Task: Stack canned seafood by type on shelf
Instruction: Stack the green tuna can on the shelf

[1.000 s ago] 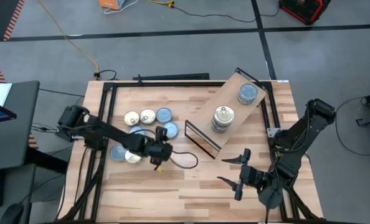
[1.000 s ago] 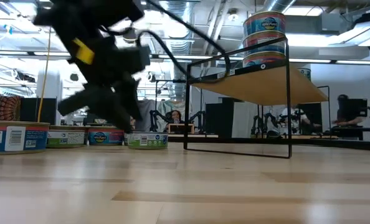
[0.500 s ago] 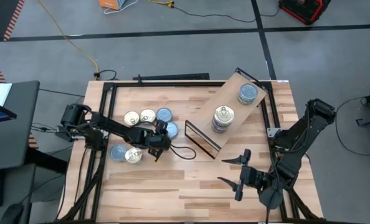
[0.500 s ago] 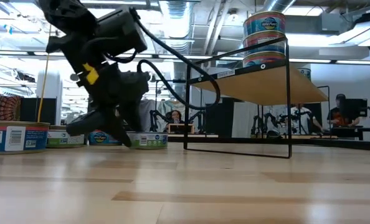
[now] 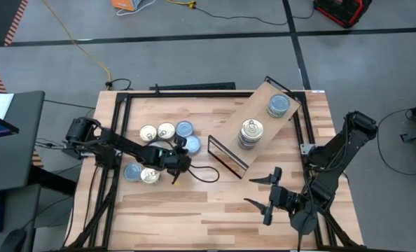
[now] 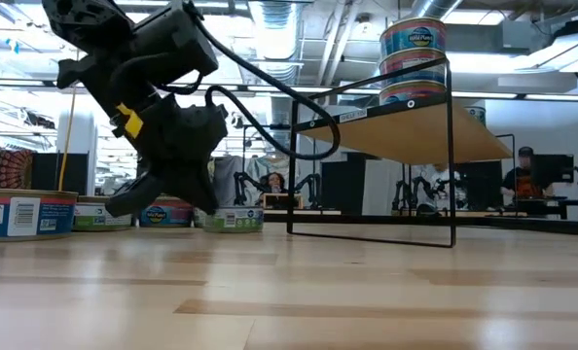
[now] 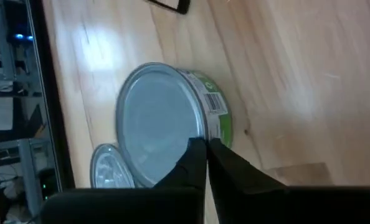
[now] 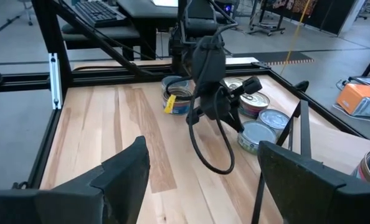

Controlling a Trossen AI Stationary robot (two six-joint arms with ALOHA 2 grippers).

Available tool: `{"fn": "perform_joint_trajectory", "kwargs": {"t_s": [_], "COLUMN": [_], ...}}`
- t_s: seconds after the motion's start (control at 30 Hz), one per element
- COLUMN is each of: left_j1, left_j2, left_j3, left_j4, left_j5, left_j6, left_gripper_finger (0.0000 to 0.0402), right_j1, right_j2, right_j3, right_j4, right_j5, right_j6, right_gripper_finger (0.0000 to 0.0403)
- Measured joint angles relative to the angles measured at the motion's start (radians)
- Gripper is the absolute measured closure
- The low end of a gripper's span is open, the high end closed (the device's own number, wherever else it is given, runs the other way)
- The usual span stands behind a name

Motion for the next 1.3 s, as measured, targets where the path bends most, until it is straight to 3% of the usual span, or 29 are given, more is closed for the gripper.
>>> {"fn": "perform_joint_trajectory", "kwargs": {"t_s": [0.17,0.4,0.67,0.8,0.93,1.13,1.3], "left_j1": [-0.041,-0.115,-0.180,-0.194,-0.144,0.005,0.104], "left_j2": [0.007,-0.011,-0.081,-0.089,-0.078,-0.077,-0.078], "left_j3": [-0.003,0.000,0.159,0.228,0.237,0.238,0.238], "left_j4": [-0.054,-0.108,-0.321,-0.340,-0.339,-0.331,-0.337], "left_j5": [0.052,0.030,0.141,0.086,0.074,0.250,0.296], "left_j6": [-0.088,-0.178,-0.345,-0.380,-0.418,-0.466,-0.396], "left_gripper_finger": [0.0401,0.0401,0.0401,0.0389,0.0334,0.0200,0.0120], "right_j1": [0.000,-0.003,-0.007,-0.006,-0.006,-0.006,-0.041], "right_j2": [0.000,0.000,0.000,0.000,0.000,0.009,0.048], "right_j3": [0.000,0.000,0.000,0.000,0.000,0.000,0.000], "right_j4": [0.000,0.002,0.001,0.002,0.002,0.002,0.000], "right_j5": [0.000,0.000,0.000,0.000,0.000,-0.012,-0.076], "right_j6": [0.001,0.010,0.019,0.019,0.029,0.054,0.063], "right_gripper_finger": [0.0078,0.0078,0.0078,0.0078,0.0078,0.0078,0.0078]}}
